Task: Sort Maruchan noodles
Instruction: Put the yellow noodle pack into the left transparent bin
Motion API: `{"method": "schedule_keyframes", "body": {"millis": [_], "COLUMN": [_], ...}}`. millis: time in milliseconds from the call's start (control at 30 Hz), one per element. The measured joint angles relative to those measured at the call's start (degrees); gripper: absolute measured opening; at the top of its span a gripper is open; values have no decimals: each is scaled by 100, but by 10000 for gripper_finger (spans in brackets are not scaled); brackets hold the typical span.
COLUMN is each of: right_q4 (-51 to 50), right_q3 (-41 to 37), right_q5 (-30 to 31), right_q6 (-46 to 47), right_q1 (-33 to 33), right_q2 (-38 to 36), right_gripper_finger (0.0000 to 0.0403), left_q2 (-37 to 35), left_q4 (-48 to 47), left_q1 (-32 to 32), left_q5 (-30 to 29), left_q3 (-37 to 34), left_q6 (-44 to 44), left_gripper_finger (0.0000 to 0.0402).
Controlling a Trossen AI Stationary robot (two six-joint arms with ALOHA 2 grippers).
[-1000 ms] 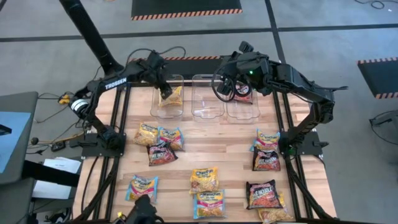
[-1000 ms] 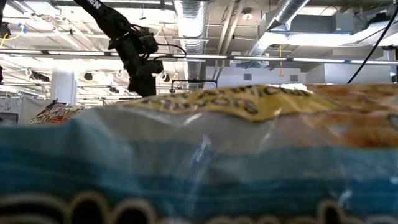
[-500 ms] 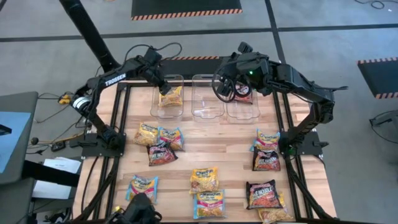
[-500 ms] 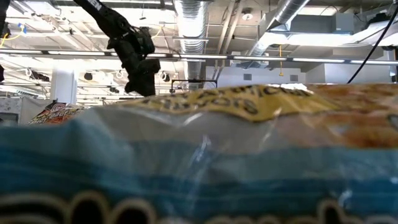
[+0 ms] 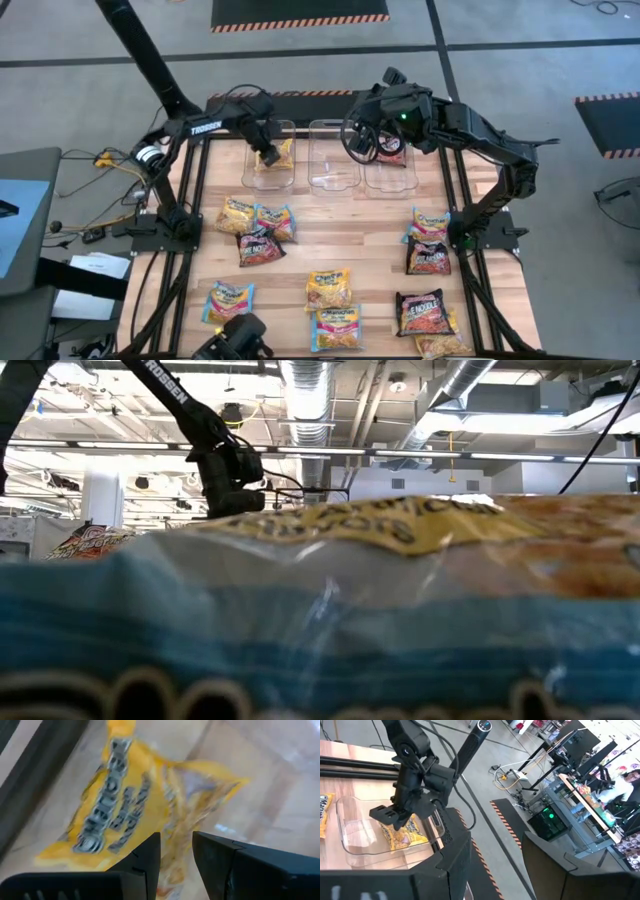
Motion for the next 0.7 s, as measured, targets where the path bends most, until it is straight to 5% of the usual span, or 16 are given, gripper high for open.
{"method": "schedule_keyframes", "body": {"millis": [433, 700], "right_q4": [-1, -2], "right_q3": [0, 0], "right_q5": [0, 2], "right_q6": [17, 15], "right_q1": [0, 0], "right_q2": [-2, -2], "right_gripper_finger": [201, 201], "left_q2": [196, 189], "left_q4": [77, 90], "left_q1": [-325, -433], "left_q5": [-717, -758], "left_q3": [-2, -2], "left_q6": [245, 252], "left_gripper_finger": [95, 8]}}
